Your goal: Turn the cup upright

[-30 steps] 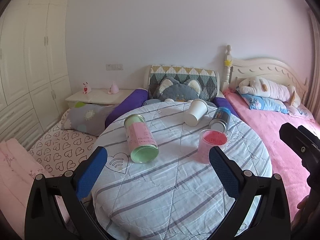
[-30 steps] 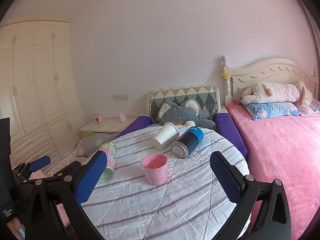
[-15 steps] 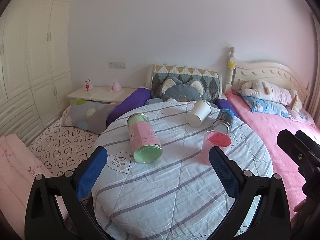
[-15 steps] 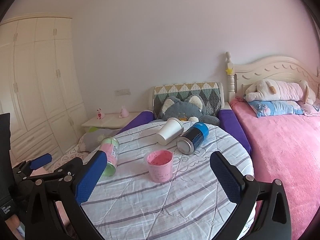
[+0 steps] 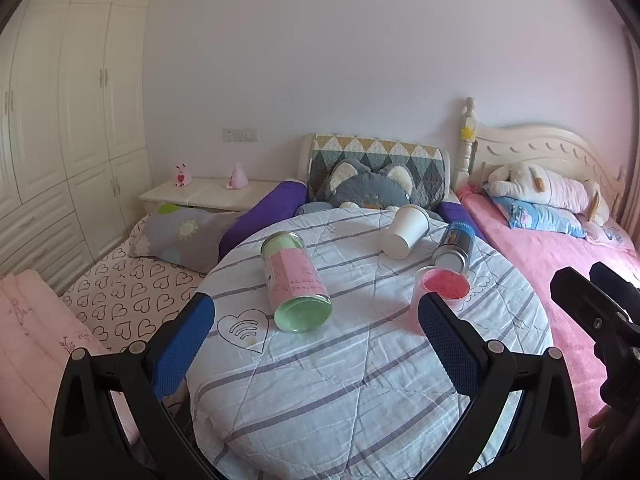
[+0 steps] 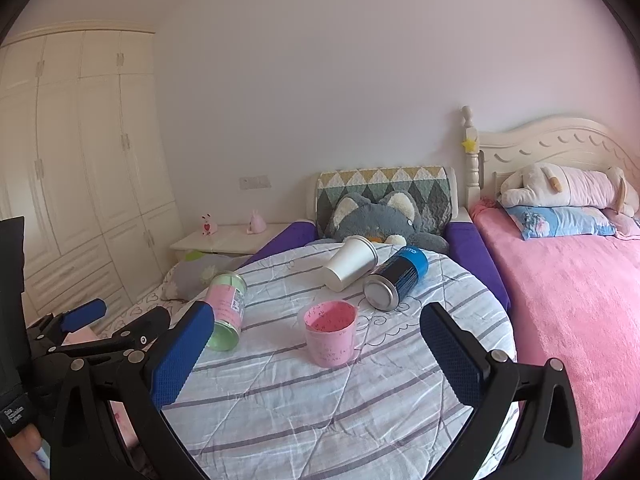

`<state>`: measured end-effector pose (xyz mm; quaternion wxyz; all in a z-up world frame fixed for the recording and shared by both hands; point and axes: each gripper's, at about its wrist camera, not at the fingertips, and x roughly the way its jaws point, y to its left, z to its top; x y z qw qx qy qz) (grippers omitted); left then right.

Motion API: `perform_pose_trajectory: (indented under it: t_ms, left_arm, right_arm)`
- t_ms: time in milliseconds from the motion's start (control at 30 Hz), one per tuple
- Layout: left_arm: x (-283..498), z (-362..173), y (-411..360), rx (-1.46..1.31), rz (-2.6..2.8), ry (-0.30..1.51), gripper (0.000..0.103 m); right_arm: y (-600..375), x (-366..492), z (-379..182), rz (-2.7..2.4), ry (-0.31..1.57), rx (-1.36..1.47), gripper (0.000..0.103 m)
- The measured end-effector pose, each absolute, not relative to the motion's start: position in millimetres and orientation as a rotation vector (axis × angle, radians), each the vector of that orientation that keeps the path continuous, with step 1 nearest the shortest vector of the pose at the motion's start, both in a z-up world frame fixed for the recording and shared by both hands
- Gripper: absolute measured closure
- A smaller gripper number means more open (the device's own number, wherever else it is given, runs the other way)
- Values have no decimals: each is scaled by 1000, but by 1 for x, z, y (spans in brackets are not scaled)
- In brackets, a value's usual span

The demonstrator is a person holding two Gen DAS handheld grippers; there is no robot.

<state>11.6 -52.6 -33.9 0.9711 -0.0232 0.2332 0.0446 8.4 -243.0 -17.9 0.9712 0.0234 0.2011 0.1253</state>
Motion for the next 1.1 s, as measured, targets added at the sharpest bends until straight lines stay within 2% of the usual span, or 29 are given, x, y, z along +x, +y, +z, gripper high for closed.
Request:
perform_pose_trajectory:
  t_ms: [1100]
  left_arm:
    - [22, -47, -52, -25, 82, 508, 0]
  right_arm:
    - [-236, 25, -30, 256, 472, 33, 0]
